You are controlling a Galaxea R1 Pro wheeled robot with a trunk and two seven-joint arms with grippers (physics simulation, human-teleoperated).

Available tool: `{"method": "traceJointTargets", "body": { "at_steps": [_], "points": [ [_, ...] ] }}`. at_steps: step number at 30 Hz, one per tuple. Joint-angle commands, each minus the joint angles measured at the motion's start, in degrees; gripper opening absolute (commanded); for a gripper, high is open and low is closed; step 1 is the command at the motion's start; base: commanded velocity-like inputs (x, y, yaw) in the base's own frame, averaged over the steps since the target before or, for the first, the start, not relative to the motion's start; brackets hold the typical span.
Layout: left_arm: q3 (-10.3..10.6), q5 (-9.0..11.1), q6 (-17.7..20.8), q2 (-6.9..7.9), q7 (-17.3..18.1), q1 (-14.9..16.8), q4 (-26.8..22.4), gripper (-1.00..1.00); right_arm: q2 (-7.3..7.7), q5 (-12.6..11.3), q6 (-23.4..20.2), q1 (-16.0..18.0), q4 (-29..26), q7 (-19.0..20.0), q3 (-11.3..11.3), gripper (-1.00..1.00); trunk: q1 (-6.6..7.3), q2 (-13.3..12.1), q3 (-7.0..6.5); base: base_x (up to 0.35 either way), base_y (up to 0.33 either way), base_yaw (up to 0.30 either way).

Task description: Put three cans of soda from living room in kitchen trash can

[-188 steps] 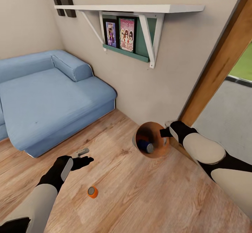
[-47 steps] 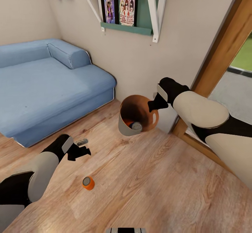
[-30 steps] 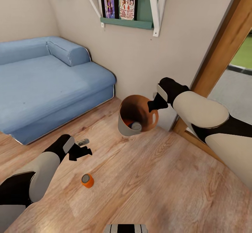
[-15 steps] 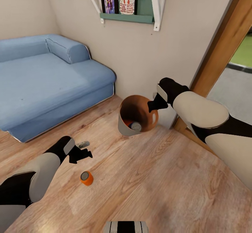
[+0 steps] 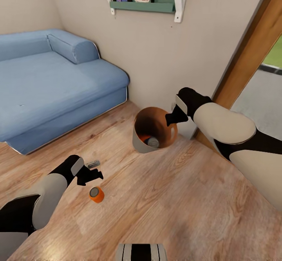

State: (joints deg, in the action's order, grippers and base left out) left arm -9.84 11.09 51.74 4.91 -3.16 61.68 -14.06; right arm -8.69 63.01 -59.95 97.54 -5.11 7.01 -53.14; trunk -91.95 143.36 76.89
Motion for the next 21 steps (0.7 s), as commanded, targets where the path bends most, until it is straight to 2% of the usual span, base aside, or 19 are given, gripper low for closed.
{"method": "traceJointTargets", "body": {
  "at_steps": [1,7,17,21],
  "points": [
    [-0.01,0.03,-0.12,0.00,0.01,0.01,0.00,1.00,0.02,-1.67,-0.05,0.02,0.01,0.29,-1.26,-1.00,-0.01,0.03,0.22,0.000,0.000,0.000],
    [-0.01,0.07,-0.64,0.01,0.07,-0.02,0.00,1.00,0.07,-1.66,-0.05,-0.06,-0.03,0.29,-1.26,-1.00,-0.16,0.11,1.55,0.000,0.000,0.000],
    [-0.01,0.23,-0.91,0.01,0.23,-0.07,-0.46,1.00,0.07,-1.66,-0.05,-0.15,-0.07,0.29,-1.26,-1.00,-0.16,0.11,1.55,0.001,0.004,0.000],
    [-0.01,0.24,-0.93,0.06,0.33,-0.07,-0.60,1.00,0.11,-1.66,-0.05,-0.17,-0.08,0.29,-1.26,-1.00,-0.16,0.11,1.55,0.046,0.167,0.000]
  ]
}}
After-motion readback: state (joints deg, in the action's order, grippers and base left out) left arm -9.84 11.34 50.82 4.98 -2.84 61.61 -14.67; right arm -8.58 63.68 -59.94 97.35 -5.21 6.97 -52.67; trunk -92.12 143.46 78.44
